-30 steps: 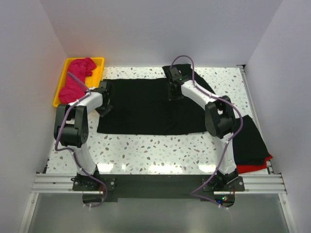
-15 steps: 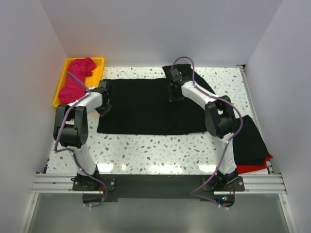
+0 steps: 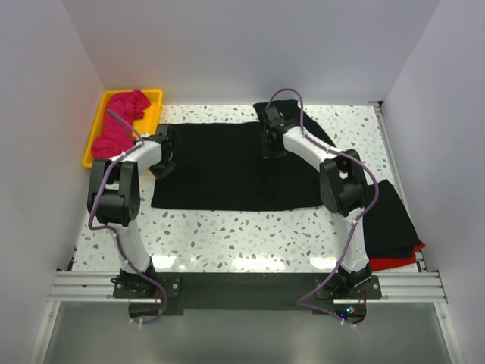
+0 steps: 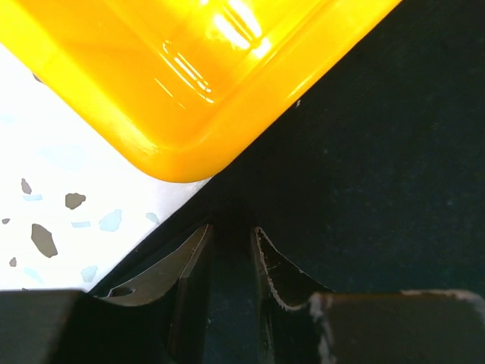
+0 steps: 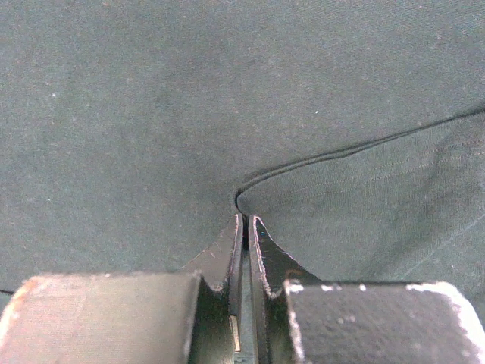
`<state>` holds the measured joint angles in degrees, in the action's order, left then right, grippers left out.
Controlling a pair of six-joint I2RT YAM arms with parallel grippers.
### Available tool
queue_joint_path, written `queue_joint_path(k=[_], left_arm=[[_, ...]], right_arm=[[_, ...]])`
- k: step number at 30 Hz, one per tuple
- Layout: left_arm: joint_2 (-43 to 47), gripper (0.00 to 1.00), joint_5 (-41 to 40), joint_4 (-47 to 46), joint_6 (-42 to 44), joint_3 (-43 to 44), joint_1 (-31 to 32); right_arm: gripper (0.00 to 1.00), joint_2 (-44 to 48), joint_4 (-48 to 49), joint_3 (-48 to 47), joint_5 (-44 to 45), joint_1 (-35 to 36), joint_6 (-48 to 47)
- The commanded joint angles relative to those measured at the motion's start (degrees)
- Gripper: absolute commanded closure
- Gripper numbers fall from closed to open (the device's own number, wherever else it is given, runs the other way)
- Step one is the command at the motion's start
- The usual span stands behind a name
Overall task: Fold and stack the t-shirts
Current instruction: Fold the tshirt
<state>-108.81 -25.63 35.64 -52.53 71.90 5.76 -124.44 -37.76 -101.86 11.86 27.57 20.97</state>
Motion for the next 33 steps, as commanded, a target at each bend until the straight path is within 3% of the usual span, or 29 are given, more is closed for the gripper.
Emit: queue_joint_path(k=[1,6,11,20,33], left_arm=[[-0.9,0.69,-2.3,0.9,-1.1,0.6,0.7],[-0.2,0.73,-2.8,0.4,-1.2,-1.5,0.7],[1.8,0.86,-3.4,1.0,-0.9,-1.6,0.7],[4.7,1.0,-3.3,1.3,0.1,-2.6,0.7],[6.2,1.0,-4.7,1.4,0.7,-1.7,0.4]], right_arm=[[1.0,4.1,1.5,0.2,-0.8,-0.3,0.6],[1.0,4.1,1.5,0.3,-0.6,-0.4,0.4],[1.0,4.1,1.3,-0.1,-0.5,-0.4,0.2],[1.0,3.9,1.3,-0.1,-1.1,-0.9,0.3],[1.0,6.9,4.1,1.4,0.8,-1.9,0.9]])
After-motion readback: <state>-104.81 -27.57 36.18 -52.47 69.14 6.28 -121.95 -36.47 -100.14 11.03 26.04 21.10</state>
